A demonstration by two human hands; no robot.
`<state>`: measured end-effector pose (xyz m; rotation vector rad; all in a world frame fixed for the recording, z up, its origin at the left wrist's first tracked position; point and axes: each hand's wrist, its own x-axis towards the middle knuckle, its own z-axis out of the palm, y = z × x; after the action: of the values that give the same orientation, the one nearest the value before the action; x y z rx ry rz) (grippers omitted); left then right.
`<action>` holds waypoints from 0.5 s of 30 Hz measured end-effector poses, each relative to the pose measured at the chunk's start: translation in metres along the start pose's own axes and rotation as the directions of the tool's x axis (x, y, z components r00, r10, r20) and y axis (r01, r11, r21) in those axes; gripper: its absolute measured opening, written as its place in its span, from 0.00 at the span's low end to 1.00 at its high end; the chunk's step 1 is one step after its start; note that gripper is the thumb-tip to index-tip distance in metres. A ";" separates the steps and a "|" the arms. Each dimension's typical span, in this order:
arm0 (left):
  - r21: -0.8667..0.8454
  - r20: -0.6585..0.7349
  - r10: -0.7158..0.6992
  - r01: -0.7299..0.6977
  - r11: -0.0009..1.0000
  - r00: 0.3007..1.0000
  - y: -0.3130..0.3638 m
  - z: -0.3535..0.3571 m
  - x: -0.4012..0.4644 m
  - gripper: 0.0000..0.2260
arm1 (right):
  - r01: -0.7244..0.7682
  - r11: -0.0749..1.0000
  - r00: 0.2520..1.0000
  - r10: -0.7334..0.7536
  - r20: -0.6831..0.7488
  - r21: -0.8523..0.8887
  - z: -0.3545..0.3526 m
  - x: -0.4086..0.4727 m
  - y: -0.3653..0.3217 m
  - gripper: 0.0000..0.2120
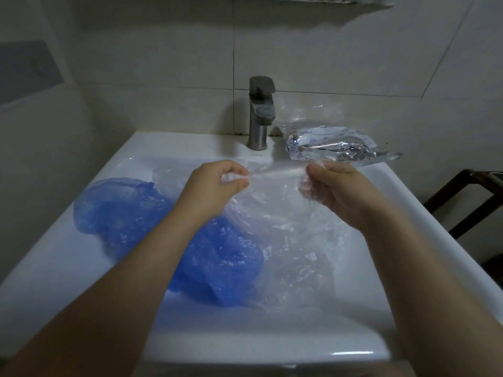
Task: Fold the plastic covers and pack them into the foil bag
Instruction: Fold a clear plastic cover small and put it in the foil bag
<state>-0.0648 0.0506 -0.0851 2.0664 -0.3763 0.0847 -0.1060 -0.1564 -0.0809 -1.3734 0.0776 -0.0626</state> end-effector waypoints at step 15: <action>-0.246 0.108 0.058 -0.030 0.969 0.992 0.009 -0.001 -0.007 0.09 | 0.090 0.852 0.976 -0.178 -0.122 -0.515 0.000 0.000 0.002 0.04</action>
<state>-0.0743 0.0490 -0.0784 1.8238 -0.4790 -0.0517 -0.1063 -0.1563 -0.0830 -1.9031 0.1448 -0.2931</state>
